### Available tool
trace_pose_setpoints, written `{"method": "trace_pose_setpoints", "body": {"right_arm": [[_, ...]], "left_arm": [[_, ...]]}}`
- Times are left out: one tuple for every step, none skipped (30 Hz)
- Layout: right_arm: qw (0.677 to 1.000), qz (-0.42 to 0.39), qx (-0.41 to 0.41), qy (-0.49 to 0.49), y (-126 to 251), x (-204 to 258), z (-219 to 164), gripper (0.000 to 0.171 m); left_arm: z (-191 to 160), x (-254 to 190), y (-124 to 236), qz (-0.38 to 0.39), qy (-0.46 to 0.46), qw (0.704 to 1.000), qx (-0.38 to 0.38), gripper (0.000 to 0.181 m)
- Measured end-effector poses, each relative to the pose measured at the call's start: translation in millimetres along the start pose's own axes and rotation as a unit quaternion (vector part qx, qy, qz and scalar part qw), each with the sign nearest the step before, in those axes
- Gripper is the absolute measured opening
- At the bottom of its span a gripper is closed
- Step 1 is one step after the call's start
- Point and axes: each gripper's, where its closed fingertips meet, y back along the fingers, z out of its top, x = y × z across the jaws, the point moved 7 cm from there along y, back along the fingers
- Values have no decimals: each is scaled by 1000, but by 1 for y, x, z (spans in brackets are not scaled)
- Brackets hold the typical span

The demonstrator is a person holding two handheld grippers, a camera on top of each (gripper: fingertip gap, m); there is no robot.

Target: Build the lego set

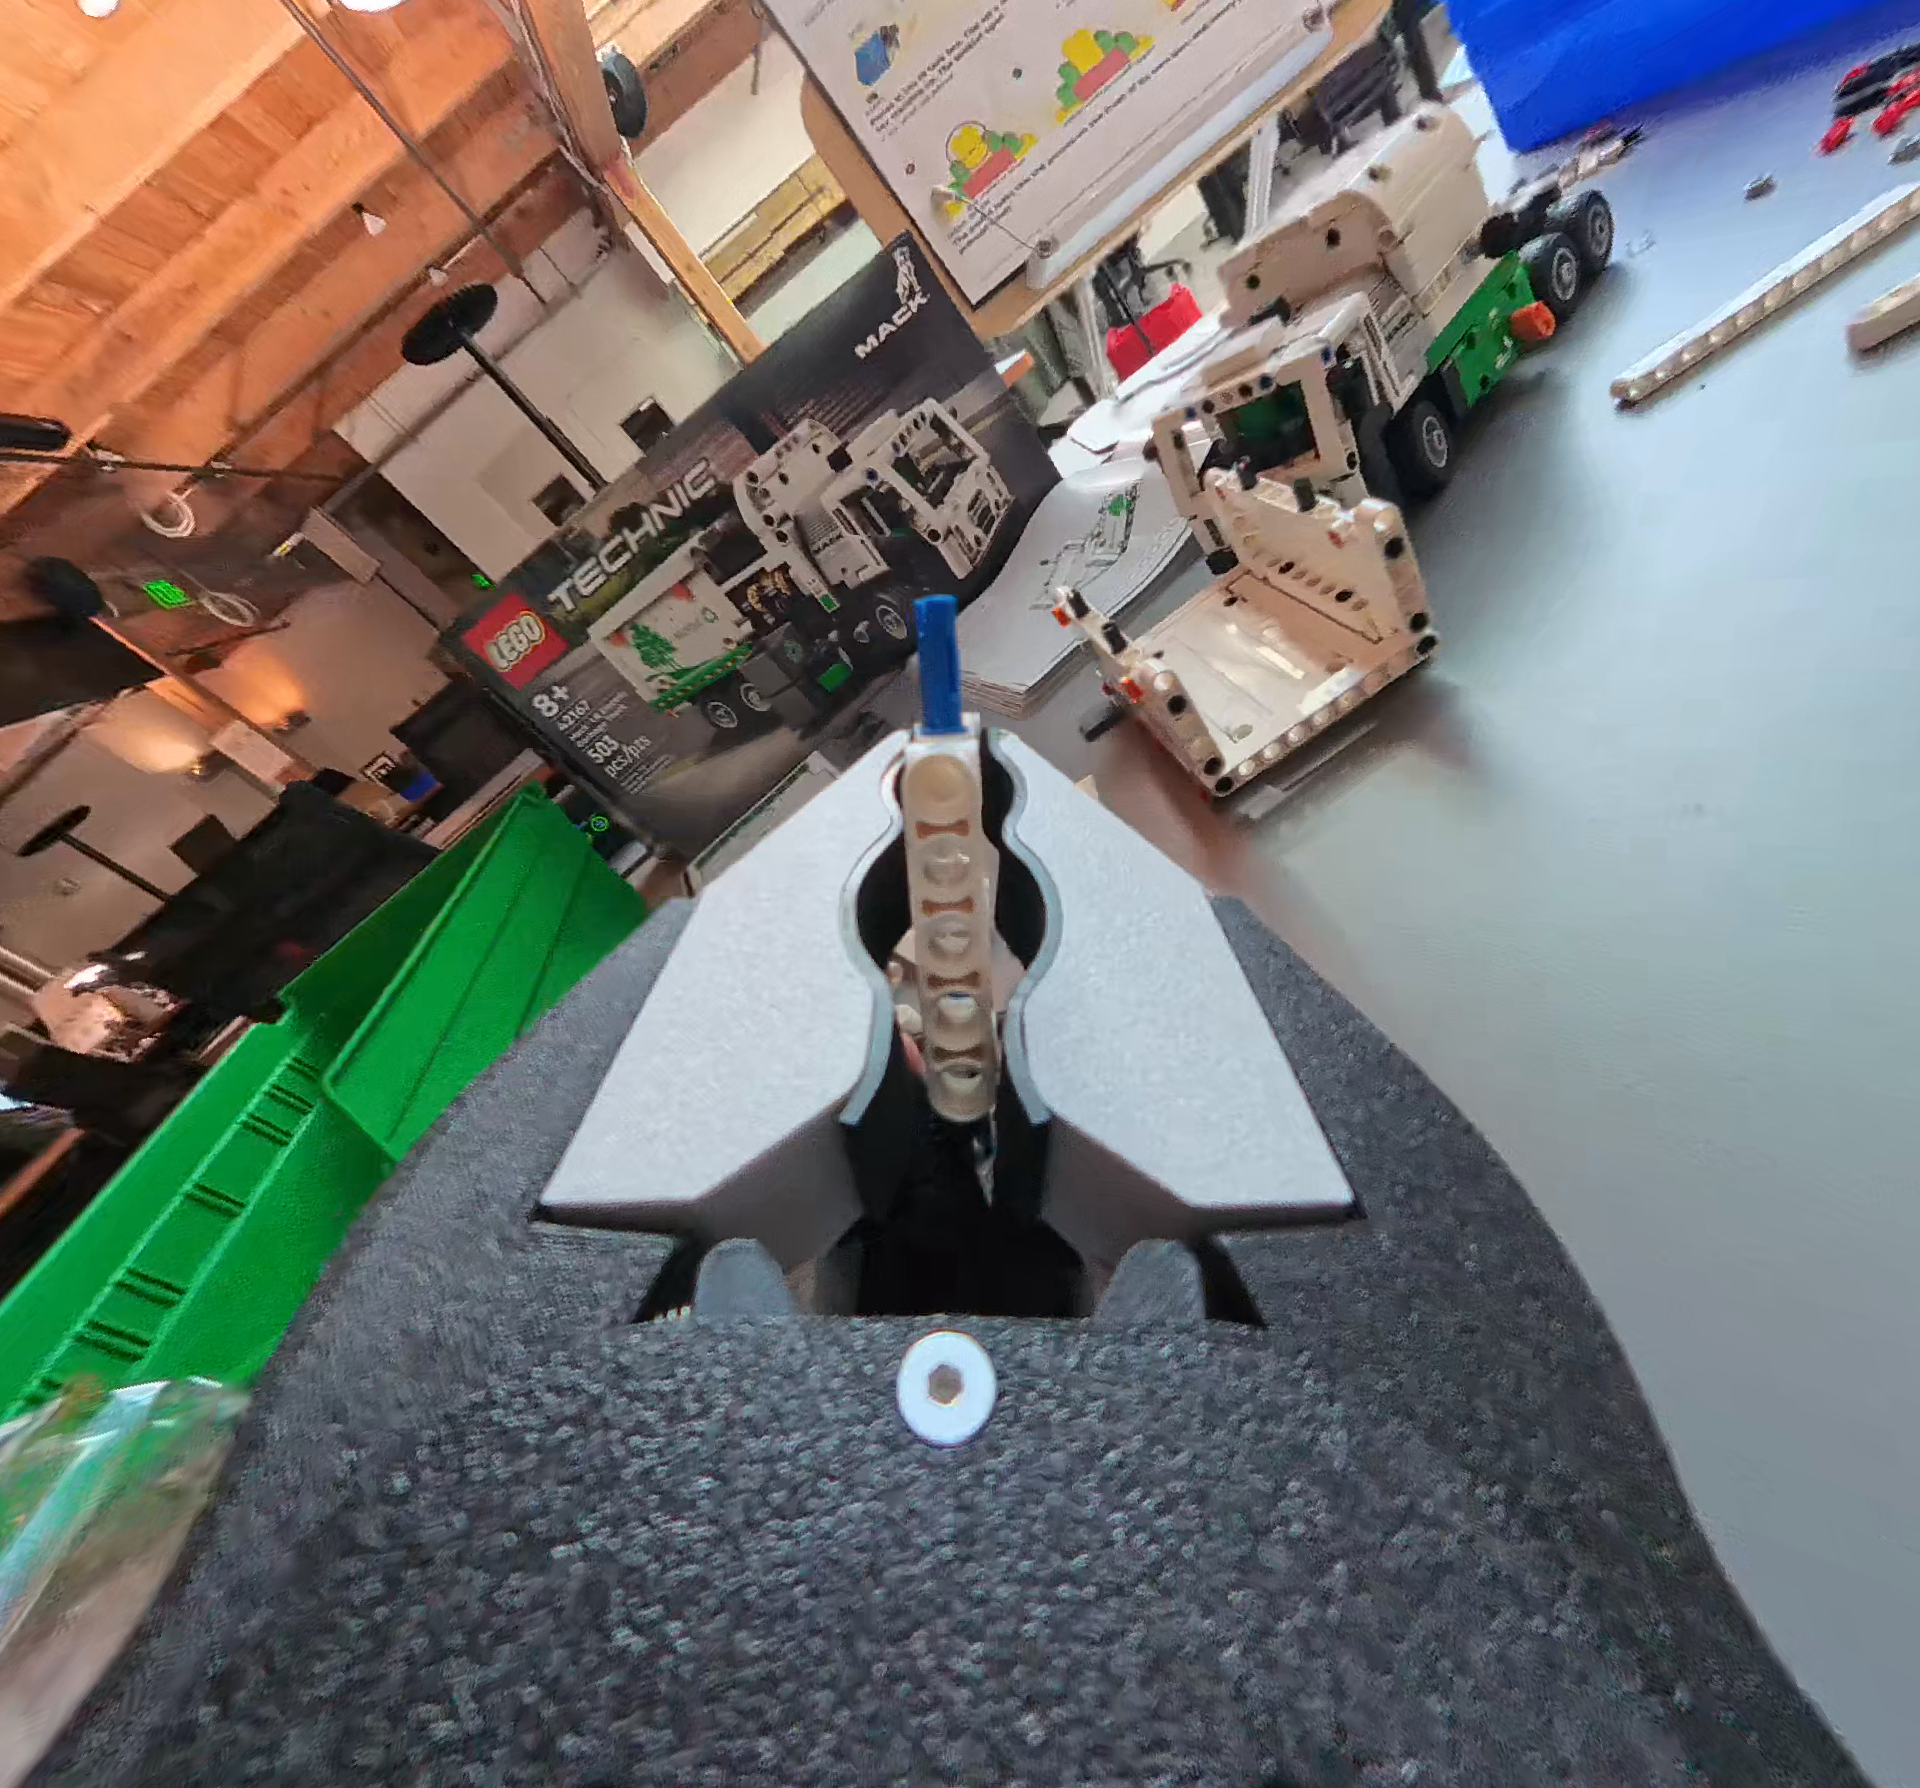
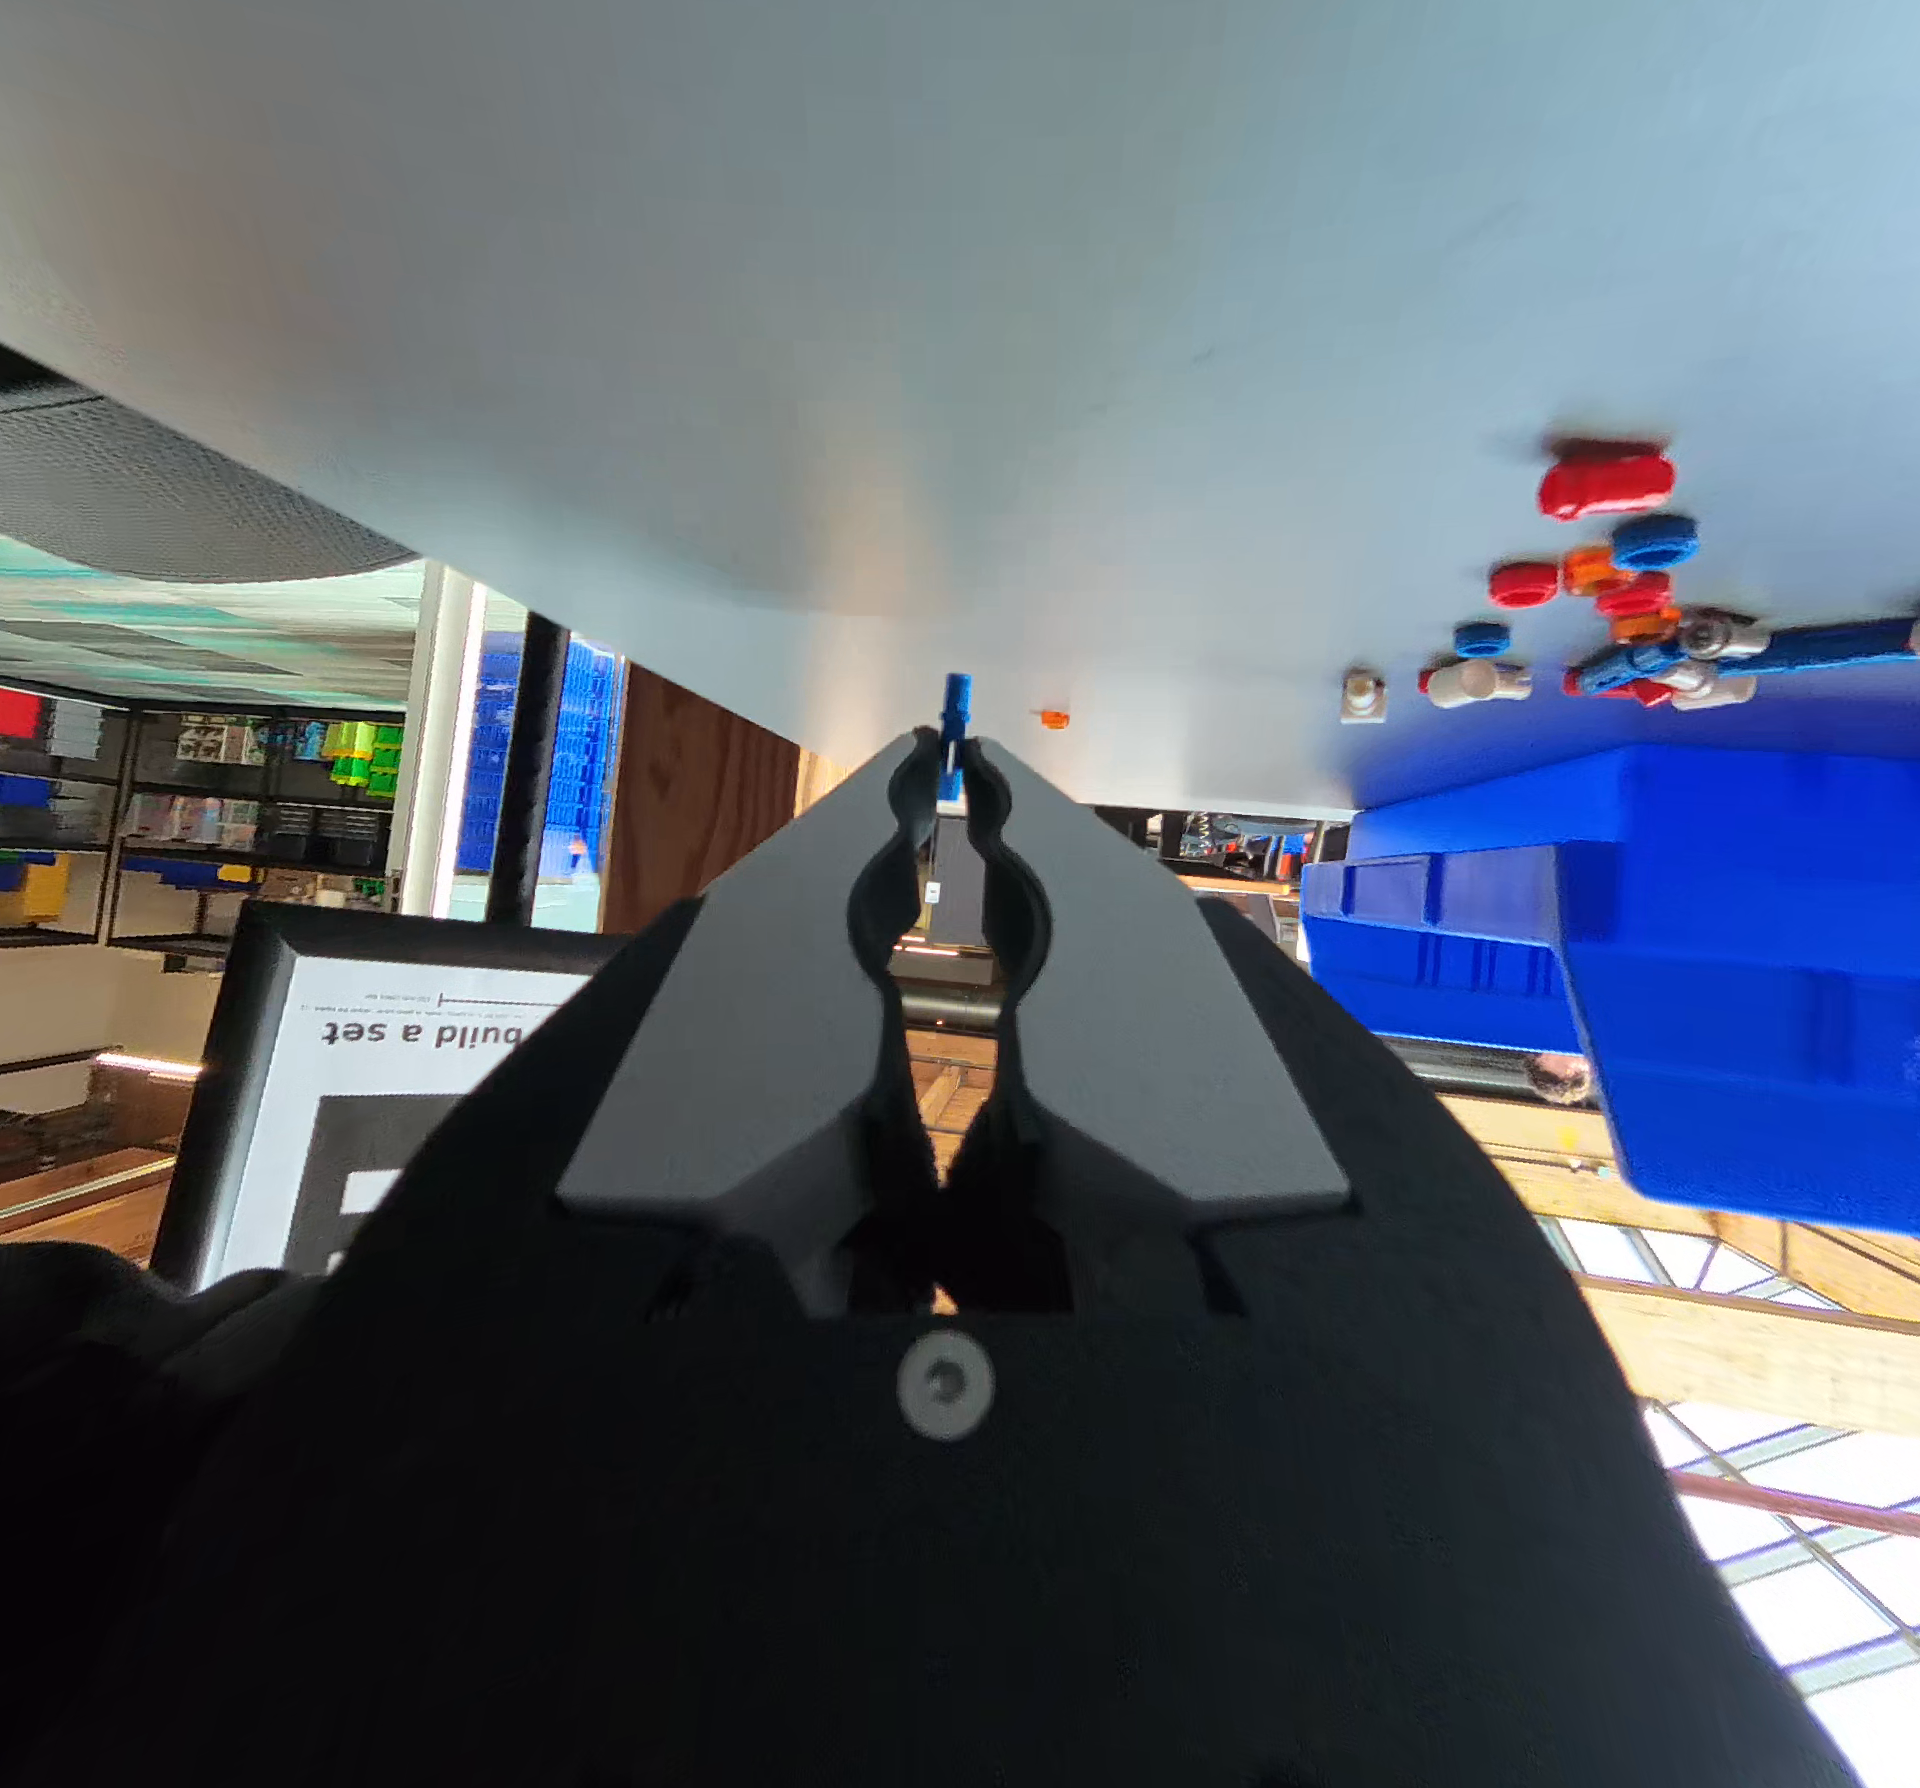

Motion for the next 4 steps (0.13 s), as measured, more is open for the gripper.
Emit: {"method": "trace_pose_setpoints", "body": {"right_arm": [[1000, -10, -8, 4, -2, -2, 1, 3], [1000, -13, -17, 4, -3, -2, 2, 3], [1000, -9, -28, 3, -3, -1, 4, 3], [999, -7, -35, 5, -3, 0, 5, 3]], "left_arm": [[2, 1, 1, -7, 13, 1000, -10, 5], [3, 0, 2, -24, 21, 999, -21, 5], [5, -2, 3, -37, 23, 999, -33, 5], [7, -4, 4, -42, 19, 998, -41, 5]]}}
